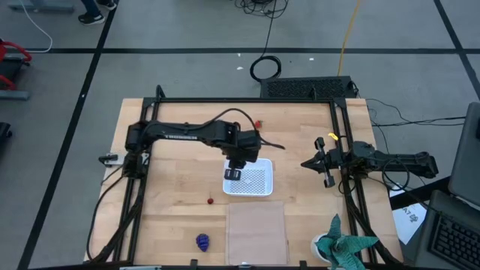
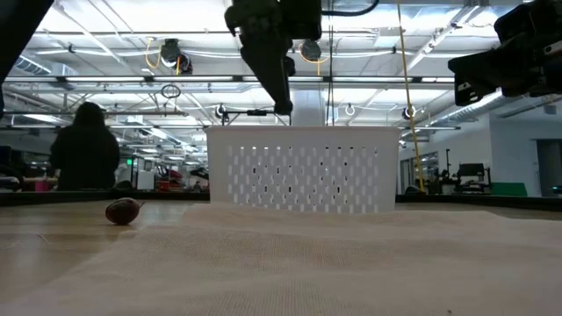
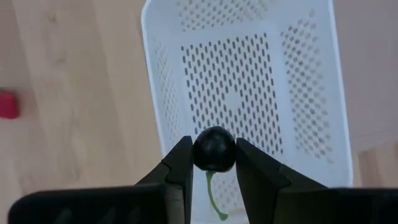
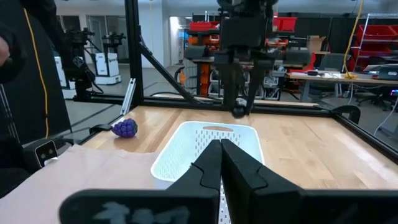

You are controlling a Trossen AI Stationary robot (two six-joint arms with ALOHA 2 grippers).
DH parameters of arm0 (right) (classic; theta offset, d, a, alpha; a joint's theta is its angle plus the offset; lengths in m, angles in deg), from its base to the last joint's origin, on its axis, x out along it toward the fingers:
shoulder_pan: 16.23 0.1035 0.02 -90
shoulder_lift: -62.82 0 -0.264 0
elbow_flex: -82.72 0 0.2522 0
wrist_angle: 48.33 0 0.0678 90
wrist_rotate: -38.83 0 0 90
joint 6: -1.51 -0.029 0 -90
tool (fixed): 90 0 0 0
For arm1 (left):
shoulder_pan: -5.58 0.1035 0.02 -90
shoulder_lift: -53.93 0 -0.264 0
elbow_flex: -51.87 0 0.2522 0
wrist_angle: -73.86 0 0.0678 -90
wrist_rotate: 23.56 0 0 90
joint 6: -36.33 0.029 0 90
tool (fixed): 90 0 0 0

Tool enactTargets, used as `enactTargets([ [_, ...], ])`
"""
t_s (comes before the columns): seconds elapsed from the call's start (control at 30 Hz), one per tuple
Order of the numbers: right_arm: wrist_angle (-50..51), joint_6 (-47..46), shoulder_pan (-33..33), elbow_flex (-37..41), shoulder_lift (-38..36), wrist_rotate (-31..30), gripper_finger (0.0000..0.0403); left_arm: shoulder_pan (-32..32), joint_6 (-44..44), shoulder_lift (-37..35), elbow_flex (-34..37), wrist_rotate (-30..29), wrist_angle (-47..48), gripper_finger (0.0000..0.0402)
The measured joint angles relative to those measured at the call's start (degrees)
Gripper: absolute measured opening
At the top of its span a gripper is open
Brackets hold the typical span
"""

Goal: Pick and placing Produce into tupperware
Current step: Put the black cherry into the white bin

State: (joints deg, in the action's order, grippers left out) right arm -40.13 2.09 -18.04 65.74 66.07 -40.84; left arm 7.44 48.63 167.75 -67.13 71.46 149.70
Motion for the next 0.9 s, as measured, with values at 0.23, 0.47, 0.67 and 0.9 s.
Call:
enactTargets([
  [0.23, 0.0, -0.1, 0.0, 0.0, 0.0, 0.0, 0.0000, -3.1, -5.7, 1.3, 0.0, 0.0, -2.9, 0.0088],
  [0.47, 0.0, -0.1, 0.0, 0.0, 0.0, 0.0, 0.0000, -5.7, -11.1, 3.7, -0.1, -1.2, -4.4, 0.0088],
  [0.67, 0.3, -0.3, 0.0, 0.0, 0.2, 0.0, 0.0000, -6.2, -11.6, 7.1, 0.0, -4.3, -4.3, 0.0088],
  [0.9, 0.3, -0.3, 0.0, 0.0, 0.3, 0.0, 0.0000, -6.1, -11.4, 9.0, 0.5, -5.4, -5.2, 0.0088],
])
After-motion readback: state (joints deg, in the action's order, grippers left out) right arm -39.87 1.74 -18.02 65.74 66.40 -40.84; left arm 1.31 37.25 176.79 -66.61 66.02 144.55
